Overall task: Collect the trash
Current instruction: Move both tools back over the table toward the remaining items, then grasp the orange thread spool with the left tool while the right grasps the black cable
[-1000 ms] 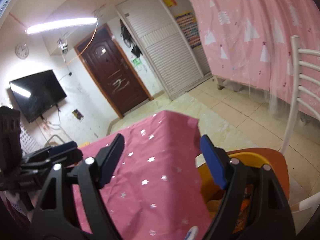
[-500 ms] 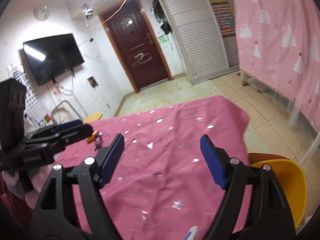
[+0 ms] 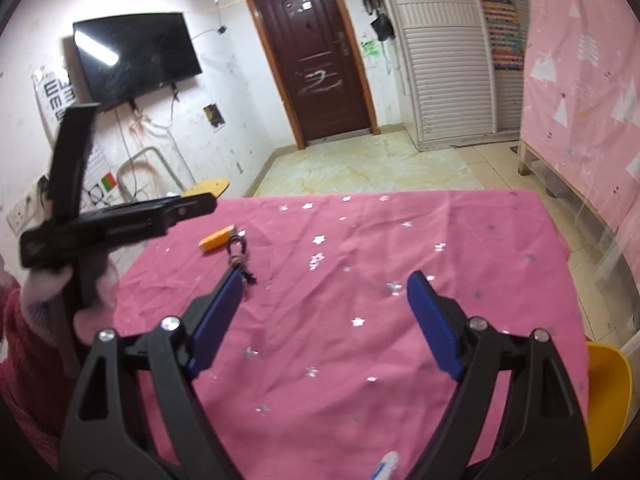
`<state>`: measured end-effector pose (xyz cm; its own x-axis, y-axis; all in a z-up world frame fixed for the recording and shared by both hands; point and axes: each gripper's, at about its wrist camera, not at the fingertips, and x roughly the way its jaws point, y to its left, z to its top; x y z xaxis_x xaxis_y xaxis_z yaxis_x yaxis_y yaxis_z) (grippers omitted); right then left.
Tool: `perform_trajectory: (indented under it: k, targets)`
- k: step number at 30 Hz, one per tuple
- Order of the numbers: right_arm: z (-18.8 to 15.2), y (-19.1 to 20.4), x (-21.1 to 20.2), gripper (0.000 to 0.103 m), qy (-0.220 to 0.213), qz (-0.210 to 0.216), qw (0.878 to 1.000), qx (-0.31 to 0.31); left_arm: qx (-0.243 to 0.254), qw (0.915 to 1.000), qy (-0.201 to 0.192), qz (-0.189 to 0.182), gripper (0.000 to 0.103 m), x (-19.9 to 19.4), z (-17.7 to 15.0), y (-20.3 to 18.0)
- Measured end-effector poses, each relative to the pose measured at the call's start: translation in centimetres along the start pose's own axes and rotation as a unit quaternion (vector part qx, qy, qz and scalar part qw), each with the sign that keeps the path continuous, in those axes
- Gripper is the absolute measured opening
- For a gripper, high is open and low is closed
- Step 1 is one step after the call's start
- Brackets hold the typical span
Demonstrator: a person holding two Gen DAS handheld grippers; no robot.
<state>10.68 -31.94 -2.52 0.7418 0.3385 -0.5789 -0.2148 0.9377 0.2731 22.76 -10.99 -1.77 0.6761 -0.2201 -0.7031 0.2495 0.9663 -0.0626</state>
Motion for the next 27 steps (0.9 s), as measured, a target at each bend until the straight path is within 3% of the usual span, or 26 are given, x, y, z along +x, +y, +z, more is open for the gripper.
perform_trajectory:
  k: [9, 15, 22, 27]
  targets:
    - [0.2, 2.6, 2.5, 0.082, 0.028, 0.008, 0.999, -0.028, -0.03, 0.9975, 0.028, 0.058, 0.062, 2.9, -0.7, 4.4]
    - [0.2, 4.9, 4.1, 0.085, 0.042, 0.013, 0.998, -0.054, -0.027, 0.9967, 0.055, 0.054, 0.06, 5.1, -1.2, 5.2]
    - [0.5, 6.2, 5.8, 0.086, 0.055, 0.024, 0.996, -0.07, -0.014, 0.9957, 0.077, 0.049, 0.042, 7.0, -1.8, 5.2]
    - [1.0, 7.3, 7.0, 0.086, 0.063, 0.03, 0.994, -0.084, -0.007, 0.9957, 0.07, 0.06, 0.029, 7.1, -2.1, 4.8]
